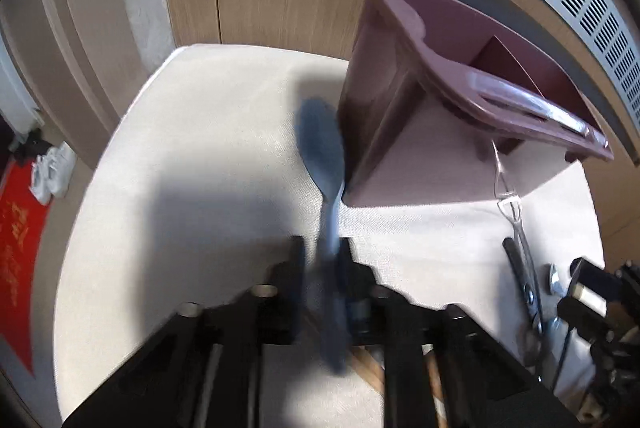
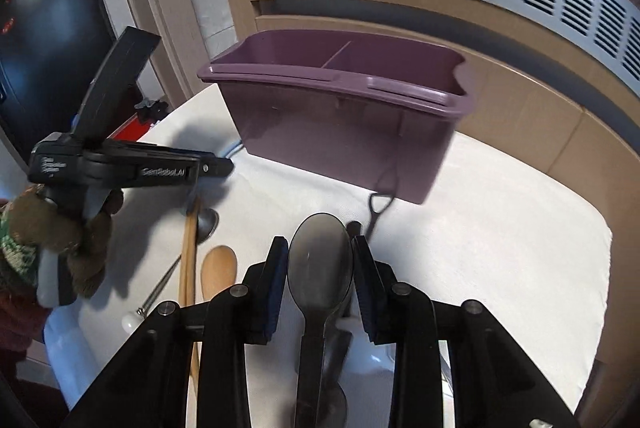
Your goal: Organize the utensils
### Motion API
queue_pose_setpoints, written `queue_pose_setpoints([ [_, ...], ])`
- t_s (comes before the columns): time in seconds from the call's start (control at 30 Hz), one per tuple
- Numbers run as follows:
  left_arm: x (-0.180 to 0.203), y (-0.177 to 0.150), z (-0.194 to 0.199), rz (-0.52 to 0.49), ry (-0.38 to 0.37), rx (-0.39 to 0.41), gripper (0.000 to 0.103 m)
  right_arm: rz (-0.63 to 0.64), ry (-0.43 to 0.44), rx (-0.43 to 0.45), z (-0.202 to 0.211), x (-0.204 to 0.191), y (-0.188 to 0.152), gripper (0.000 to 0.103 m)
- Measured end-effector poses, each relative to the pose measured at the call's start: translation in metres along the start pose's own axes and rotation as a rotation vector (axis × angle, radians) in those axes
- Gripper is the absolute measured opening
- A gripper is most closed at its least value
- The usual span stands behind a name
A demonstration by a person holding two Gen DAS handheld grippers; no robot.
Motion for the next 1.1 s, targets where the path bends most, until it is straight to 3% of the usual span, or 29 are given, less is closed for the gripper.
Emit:
queue_pose_setpoints([
  [0.3, -0.017, -0.079, 0.049, -0.089, -0.016, -0.088, 0.009, 0.021, -0.043, 0.024, 0.005, -0.002, -0.005, 0.03],
  [0.4, -0.015, -0.081, 0.058, -0.083, -0.068, -0.072, 0.013, 0.021, -0.021, 0.039, 0.009, -0.005, -0.005, 0.03],
  [0.47, -0.011, -0.076, 0.058, -0.095, -0.075, -0.034, 0.029, 0.015, -0.01, 0.048, 0.009, -0.007, -0.002, 0.03],
  [0.5, -0.009, -0.073, 0.056, -0.094, -0.073, -0.029, 0.046, 0.014, -0.007, 0.049, 0.009, -0.009, -0.001, 0.03],
  [0.53, -0.008, -0.069, 0.052, -0.091, -0.086, -0.035, 0.055, 0.013, -0.005, 0.05, 0.01, -0.01, -0.001, 0.03],
  [0.67, 0.002, -0.055, 0.04, -0.109, -0.096, -0.055, 0.055, 0.023, 0.0, 0.044, 0.012, -0.013, -0.006, 0.03],
  [0.97, 0.021, -0.043, 0.012, -0.174, -0.006, -0.081, 0.055, 0.034, -0.01, 0.039, 0.01, -0.012, -0.012, 0.03],
  [1.07, 0.019, -0.041, 0.013, -0.128, 0.022, -0.069, 0.044, 0.042, -0.023, 0.049, 0.011, -0.012, -0.011, 0.03],
  [1.1, 0.017, -0.04, 0.016, -0.108, 0.006, -0.061, 0.035, 0.044, -0.031, 0.06, 0.013, -0.012, -0.011, 0.03],
])
Point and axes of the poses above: each gripper's, at about its wrist camera, not at the fingertips, and z roughly against the way its jaws point, x to its right, y to its top, the point moved 3 cm from there along -z, roughly the way its jaws point, and after that the axes turned 14 degrees about z, right-handed, at the moved point
